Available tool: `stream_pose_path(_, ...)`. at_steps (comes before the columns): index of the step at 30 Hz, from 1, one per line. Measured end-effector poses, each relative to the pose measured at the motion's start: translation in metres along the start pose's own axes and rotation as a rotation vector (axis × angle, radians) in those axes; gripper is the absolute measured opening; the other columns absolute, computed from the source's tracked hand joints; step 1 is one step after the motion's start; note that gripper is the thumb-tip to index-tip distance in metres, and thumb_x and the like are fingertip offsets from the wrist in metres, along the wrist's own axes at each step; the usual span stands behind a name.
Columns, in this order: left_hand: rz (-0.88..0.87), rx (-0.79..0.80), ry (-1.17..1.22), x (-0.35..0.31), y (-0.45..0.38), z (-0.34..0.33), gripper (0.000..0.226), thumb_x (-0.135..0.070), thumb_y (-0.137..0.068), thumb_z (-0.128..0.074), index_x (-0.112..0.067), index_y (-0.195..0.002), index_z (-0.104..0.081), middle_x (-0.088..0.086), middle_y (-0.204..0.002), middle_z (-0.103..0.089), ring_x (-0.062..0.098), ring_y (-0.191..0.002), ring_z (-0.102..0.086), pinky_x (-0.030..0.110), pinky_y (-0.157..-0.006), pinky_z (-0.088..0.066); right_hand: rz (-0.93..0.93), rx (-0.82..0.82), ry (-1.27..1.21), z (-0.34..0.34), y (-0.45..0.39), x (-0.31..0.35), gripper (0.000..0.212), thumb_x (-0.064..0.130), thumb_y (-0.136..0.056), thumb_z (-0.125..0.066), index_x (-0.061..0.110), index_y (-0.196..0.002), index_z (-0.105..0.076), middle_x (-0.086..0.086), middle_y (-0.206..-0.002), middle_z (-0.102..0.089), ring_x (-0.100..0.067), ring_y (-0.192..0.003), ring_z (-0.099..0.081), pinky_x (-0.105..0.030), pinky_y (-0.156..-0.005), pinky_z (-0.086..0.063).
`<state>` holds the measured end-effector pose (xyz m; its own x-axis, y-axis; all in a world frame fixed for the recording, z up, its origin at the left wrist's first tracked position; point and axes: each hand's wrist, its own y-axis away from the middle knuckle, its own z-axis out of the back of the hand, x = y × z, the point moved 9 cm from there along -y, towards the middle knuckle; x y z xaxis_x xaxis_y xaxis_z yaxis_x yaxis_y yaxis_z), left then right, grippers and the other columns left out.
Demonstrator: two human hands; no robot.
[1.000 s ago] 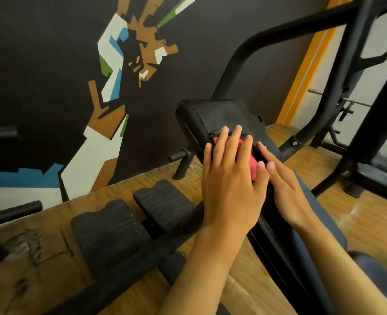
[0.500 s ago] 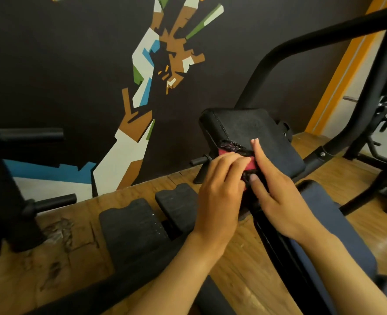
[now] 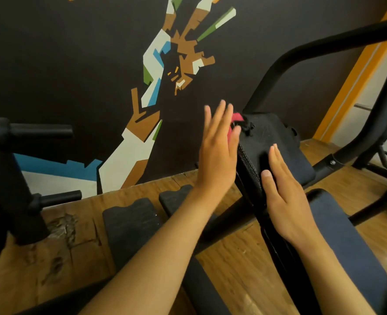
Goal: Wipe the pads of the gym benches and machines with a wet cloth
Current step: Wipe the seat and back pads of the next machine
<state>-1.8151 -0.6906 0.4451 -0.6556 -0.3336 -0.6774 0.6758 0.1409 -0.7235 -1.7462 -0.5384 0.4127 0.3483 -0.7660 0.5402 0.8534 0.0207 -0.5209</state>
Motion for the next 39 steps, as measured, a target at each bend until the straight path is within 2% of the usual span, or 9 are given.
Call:
stream_pose_path(5, 0.038, -0.095, 0.124, 0.005, 0.019, -0.002, 0.052, -0.029, -0.112, -0.036, -0.015, -0.161, -0.029, -0.004, -0.170, -0.020, 0.010, -0.158, -0.001, 0.015, -0.124, -0.010, -0.008, -0.062, -0.053, 0.002, -0.001, -0.004, 0.052, 0.034, -0.111, -0.031, 0.024, -0.161, -0.024, 0.017, -0.166, -0.020, 0.010, -0.150, -0.012, -0.027, -0.128, -0.012)
stream_pose_path(10, -0.092, 0.058, 0.152, -0.018, 0.099, -0.026, 0.054, -0.038, -0.112, -0.029, -0.015, -0.161, -0.027, -0.006, -0.171, -0.017, 0.015, -0.159, -0.002, 0.030, -0.127, -0.018, -0.080, -0.061, -0.008, 0.010, -0.014, -0.029, 0.049, 0.031, -0.111, -0.032, 0.023, -0.159, -0.033, 0.011, -0.165, -0.026, 0.001, -0.152, -0.015, -0.029, -0.127, -0.012)
stream_pose_path(16, 0.011, -0.104, 0.161, -0.008, 0.041, -0.010, 0.051, -0.030, -0.110, -0.035, -0.012, -0.158, -0.036, 0.001, -0.169, -0.023, 0.015, -0.159, -0.002, 0.015, -0.123, -0.012, 0.118, 0.061, -0.005, 0.008, -0.004, -0.022, 0.047, 0.034, -0.112, -0.030, 0.030, -0.158, -0.031, 0.023, -0.164, -0.024, 0.005, -0.153, -0.009, -0.024, -0.127, -0.004)
stream_pose_path(20, -0.040, -0.035, 0.247, -0.027, 0.127, -0.039, 0.047, -0.021, -0.110, -0.041, -0.010, -0.156, -0.038, -0.001, -0.168, -0.029, 0.022, -0.159, -0.009, 0.038, -0.127, -0.022, 0.176, 0.072, -0.061, 0.007, -0.005, -0.023, 0.049, 0.020, -0.107, -0.035, 0.023, -0.156, -0.036, 0.015, -0.164, -0.029, -0.005, -0.155, -0.013, -0.042, -0.129, -0.005)
stream_pose_path(23, -0.128, 0.036, 0.235, -0.031, 0.138, -0.042, 0.048, -0.020, -0.110, -0.041, -0.007, -0.156, -0.036, 0.001, -0.167, -0.030, 0.025, -0.159, -0.010, 0.043, -0.126, -0.026, 0.162, 0.043, -0.127, 0.011, -0.005, -0.027, 0.050, 0.014, -0.105, -0.037, 0.018, -0.154, -0.041, 0.011, -0.162, -0.035, -0.009, -0.155, -0.018, -0.051, -0.128, -0.012)
stream_pose_path(28, 0.005, -0.106, 0.203, -0.011, 0.054, -0.015, 0.051, -0.031, -0.110, -0.036, -0.009, -0.156, -0.038, 0.003, -0.167, -0.030, 0.017, -0.159, -0.008, 0.019, -0.125, -0.016, 0.100, 0.021, -0.119, 0.011, -0.005, -0.028, 0.043, 0.028, -0.110, -0.036, 0.027, -0.153, -0.042, 0.015, -0.162, -0.035, 0.001, -0.153, -0.018, -0.037, -0.129, -0.010)
stream_pose_path(30, 0.051, -0.186, 0.223, -0.011, 0.060, -0.016, 0.052, -0.033, -0.110, -0.036, -0.008, -0.155, -0.040, 0.004, -0.166, -0.031, 0.019, -0.159, -0.010, 0.022, -0.125, -0.018, 0.102, 0.032, -0.092, 0.010, -0.003, -0.028, 0.045, 0.028, -0.110, -0.035, 0.024, -0.155, -0.039, 0.015, -0.163, -0.032, 0.002, -0.153, -0.017, -0.033, -0.129, -0.009)
stream_pose_path(34, -0.033, -0.091, 0.231, -0.026, 0.127, -0.033, 0.050, -0.029, -0.111, -0.037, -0.011, -0.157, -0.033, 0.003, -0.168, -0.026, 0.022, -0.159, -0.011, 0.032, -0.127, -0.021, 0.111, 0.026, -0.110, 0.012, -0.005, -0.028, 0.046, 0.027, -0.109, -0.036, 0.024, -0.155, -0.040, 0.017, -0.162, -0.034, 0.000, -0.153, -0.018, -0.042, -0.129, -0.011)
stream_pose_path(39, 0.026, -0.119, 0.143, -0.011, 0.026, -0.005, 0.051, -0.031, -0.109, -0.037, -0.009, -0.155, -0.039, 0.005, -0.166, -0.029, 0.021, -0.158, -0.008, 0.006, -0.118, -0.011, 0.131, 0.026, -0.088, 0.012, -0.006, -0.027, 0.044, 0.022, -0.111, -0.039, 0.030, -0.154, -0.041, 0.022, -0.161, -0.032, 0.002, -0.152, -0.018, -0.043, -0.129, -0.014)
